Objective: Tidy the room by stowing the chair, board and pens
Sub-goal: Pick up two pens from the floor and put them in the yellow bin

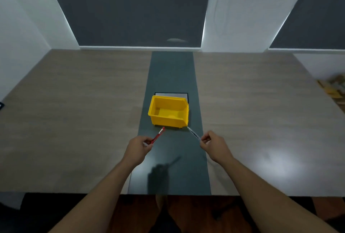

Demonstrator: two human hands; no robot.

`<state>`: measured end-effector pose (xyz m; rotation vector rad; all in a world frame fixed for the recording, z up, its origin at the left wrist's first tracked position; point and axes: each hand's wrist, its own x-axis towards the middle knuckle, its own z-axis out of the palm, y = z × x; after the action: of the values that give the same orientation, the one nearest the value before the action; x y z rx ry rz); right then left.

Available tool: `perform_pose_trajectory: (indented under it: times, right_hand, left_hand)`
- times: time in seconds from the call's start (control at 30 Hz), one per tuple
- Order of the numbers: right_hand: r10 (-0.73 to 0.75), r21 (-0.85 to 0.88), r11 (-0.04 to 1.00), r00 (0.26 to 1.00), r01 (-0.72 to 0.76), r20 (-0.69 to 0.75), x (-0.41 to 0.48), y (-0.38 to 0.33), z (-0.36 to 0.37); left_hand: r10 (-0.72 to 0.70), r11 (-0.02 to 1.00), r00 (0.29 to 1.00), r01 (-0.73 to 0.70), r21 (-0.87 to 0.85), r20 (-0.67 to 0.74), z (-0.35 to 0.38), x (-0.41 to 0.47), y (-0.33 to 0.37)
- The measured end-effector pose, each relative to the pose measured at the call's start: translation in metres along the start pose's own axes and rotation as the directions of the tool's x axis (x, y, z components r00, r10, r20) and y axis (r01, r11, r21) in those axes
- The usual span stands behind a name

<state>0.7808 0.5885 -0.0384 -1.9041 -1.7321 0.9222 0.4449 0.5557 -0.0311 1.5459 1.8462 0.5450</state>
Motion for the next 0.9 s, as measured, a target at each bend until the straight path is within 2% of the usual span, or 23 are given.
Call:
perform_pose_trajectory:
  times: [0.2, 0.4, 0.63, 0.9]
  right_hand:
    - [0.024, -0.020, 1.000, 1.000, -0.024, 0.018, 0.079, -0.036, 0.002]
    - [0.083, -0.042, 0.996, 0.996, -0.082, 0.045, 0.137, -0.062, 0.027]
    - [0.122, -0.072, 0.991, 0.986, -0.114, 0.112, 0.179, -0.078, 0.065]
    - [0.103, -0.129, 0.988, 0.984, -0.085, 0.144, 0.196, -0.090, 0.086]
  left_hand:
    - [0.056, 0.997, 0.996, -0.051, -0.065, 0.071, -0.021, 0.108, 0.013]
    - [0.098, 0.994, 0.988, -0.103, 0.036, 0.120, -0.023, 0.189, 0.018]
    - [0.112, 0.981, 0.973, -0.141, 0.135, 0.203, -0.010, 0.238, 0.003]
    - [0.161, 0.973, 0.958, -0.194, 0.125, 0.238, -0.004, 0.262, -0.005]
